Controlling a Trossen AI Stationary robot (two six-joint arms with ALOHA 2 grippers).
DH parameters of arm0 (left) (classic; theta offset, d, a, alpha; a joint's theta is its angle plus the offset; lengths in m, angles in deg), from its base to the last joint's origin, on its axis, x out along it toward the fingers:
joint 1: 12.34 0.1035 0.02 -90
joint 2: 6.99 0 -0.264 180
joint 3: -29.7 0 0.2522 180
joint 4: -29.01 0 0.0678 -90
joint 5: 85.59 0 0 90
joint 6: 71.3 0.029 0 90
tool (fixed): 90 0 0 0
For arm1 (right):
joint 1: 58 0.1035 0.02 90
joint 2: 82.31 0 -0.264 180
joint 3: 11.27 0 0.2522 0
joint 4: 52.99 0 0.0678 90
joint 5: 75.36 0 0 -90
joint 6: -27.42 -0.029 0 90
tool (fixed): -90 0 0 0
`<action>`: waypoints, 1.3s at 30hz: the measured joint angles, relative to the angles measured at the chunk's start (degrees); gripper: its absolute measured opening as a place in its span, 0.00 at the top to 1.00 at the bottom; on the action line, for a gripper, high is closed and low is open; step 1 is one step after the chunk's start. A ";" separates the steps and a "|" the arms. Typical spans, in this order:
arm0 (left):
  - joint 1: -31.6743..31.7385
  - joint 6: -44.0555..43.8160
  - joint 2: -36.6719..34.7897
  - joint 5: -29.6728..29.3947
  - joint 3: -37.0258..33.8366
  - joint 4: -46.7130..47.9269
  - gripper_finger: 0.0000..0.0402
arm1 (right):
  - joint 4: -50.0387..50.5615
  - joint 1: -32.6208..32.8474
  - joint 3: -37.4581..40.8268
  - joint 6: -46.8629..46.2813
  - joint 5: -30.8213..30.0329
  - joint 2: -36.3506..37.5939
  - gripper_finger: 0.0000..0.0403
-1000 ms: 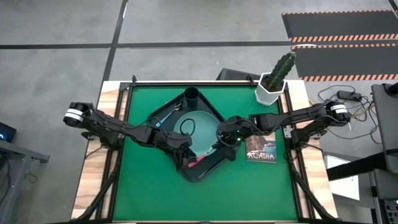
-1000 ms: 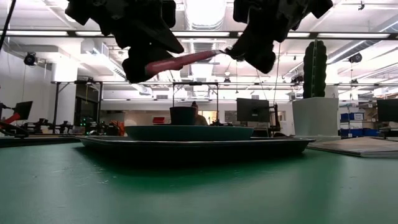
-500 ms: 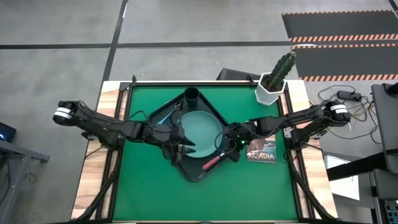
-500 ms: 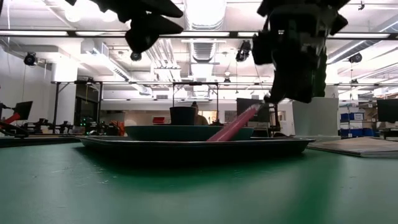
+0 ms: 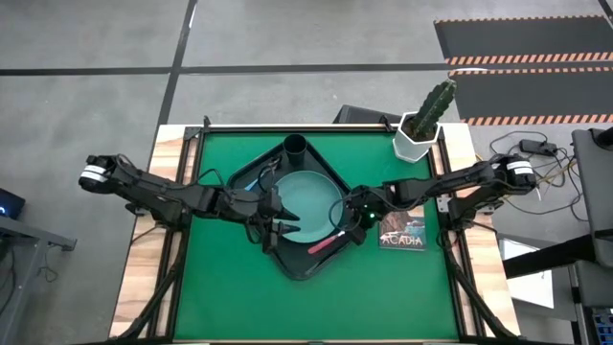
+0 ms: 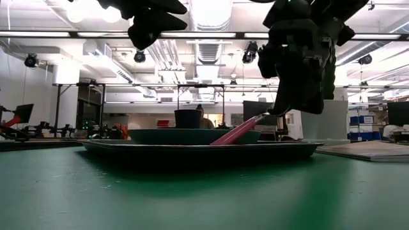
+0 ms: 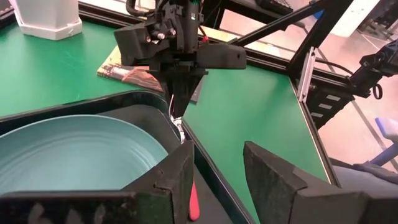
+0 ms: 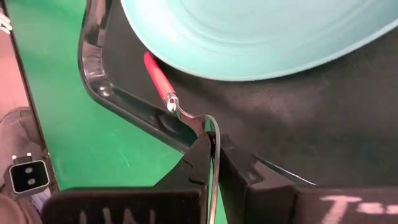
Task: Pick and place plate/cup/fork/spoon on tray
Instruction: Put the pink fork on the black serving tray to the right of the blue plate
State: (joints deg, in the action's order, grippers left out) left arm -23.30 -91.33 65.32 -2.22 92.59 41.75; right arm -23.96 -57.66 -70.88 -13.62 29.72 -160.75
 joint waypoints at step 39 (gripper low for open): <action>-0.51 -0.63 0.50 -0.13 -0.29 3.87 0.70 | 3.62 -2.91 -3.30 4.34 2.85 -8.25 0.68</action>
State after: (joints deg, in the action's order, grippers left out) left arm -23.82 -91.97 65.82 -2.35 92.30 45.62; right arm -20.33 -60.57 -74.18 -9.28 32.56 -169.00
